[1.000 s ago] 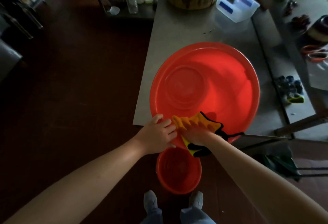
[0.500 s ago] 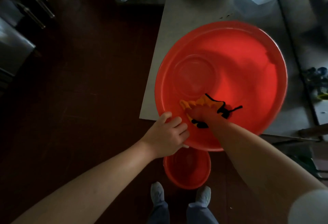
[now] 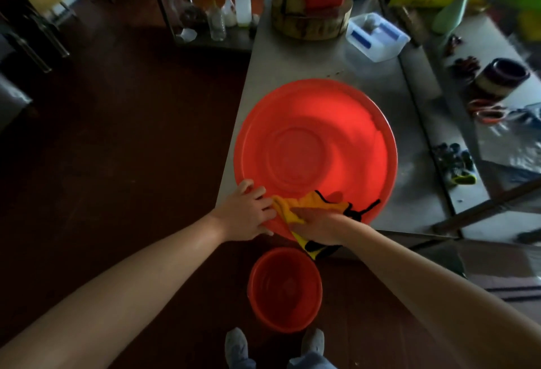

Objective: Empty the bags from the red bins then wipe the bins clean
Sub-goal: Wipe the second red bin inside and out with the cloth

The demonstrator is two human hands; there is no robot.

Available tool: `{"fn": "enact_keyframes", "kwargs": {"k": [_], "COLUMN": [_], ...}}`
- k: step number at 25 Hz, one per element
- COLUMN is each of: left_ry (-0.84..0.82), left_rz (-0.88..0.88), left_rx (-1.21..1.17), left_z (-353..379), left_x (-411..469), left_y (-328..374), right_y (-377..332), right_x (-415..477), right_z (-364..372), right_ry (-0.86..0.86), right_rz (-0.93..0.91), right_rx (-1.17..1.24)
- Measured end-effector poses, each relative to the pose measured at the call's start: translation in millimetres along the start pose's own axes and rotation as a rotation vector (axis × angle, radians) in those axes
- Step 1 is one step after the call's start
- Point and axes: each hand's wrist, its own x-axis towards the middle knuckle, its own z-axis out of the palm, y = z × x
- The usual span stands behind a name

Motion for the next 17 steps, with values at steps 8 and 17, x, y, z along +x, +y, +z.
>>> {"fn": "enact_keyframes", "kwargs": {"k": [8,17], "left_ry": [-0.084,-0.295], "left_rz": [0.202,0.031], "left_rx": [0.092,0.180], "left_z": [-26.2,8.4], "left_x": [1.5,24.5], "left_y": [-58.7,12.3], "right_y": [45.0,42.4], "right_x": [-28.9,-11.4], "right_z": [6.4,16.8], "right_ry": [0.102,0.267], "right_rz": [-0.094,-0.122], "right_rx": [-0.566,-0.601]}}
